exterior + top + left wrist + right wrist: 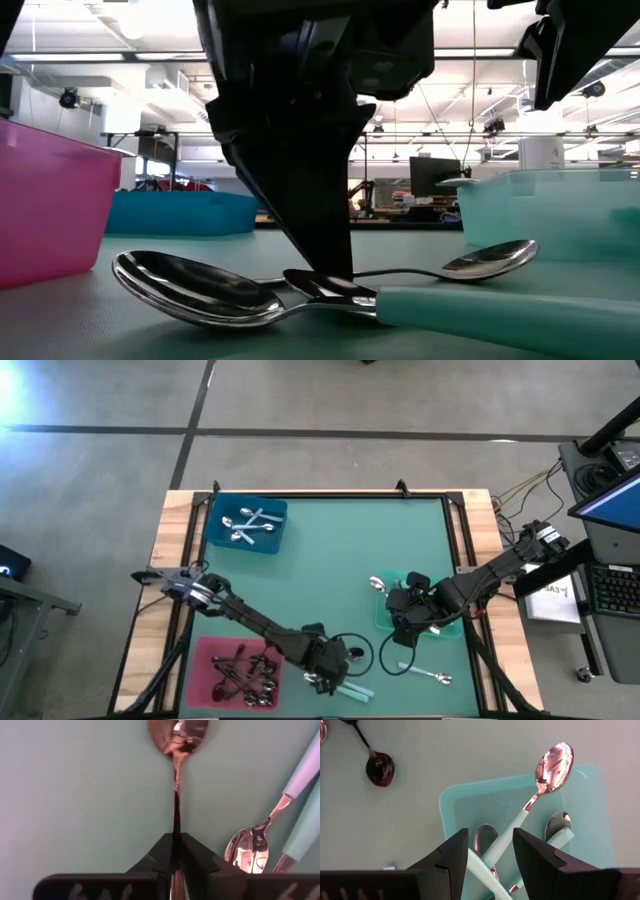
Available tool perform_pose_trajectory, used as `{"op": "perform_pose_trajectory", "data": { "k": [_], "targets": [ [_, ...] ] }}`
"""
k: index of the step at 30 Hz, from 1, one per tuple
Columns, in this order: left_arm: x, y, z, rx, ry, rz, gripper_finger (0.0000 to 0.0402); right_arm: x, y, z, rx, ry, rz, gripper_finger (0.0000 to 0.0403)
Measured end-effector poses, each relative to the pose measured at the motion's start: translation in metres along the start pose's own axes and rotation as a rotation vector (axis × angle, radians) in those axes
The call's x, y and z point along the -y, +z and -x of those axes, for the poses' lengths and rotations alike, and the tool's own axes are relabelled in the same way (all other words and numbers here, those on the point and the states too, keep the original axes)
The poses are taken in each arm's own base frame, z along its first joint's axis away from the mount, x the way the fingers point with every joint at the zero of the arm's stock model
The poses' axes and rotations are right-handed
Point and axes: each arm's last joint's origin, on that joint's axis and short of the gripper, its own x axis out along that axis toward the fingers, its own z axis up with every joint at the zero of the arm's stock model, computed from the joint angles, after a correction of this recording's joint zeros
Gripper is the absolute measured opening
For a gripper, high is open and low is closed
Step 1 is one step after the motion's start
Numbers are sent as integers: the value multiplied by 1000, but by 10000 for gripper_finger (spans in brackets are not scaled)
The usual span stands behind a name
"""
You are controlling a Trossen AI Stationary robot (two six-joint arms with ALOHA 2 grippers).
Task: Sort silverware by color (type)
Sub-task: Put the black spoon into the pink bin
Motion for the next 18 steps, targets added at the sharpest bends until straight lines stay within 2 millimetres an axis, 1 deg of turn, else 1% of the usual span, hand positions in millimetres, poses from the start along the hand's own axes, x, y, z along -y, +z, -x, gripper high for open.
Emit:
{"op": "perform_pose_trajectory", "data": {
  "k": [5,9,13,18],
  "targets": [
    [-1,1,0,12,13,24,7,0,0,0,0,0,0,146],
    [-1,2,10,62,46,40,4,0,0,0,0,0,0,146],
    [-6,3,18,104,123,37,2,0,0,0,1,1,-1,146],
    [-5,6,34,136,104,43,1,-1,1,0,6,5,-2,146]
  ]
}}
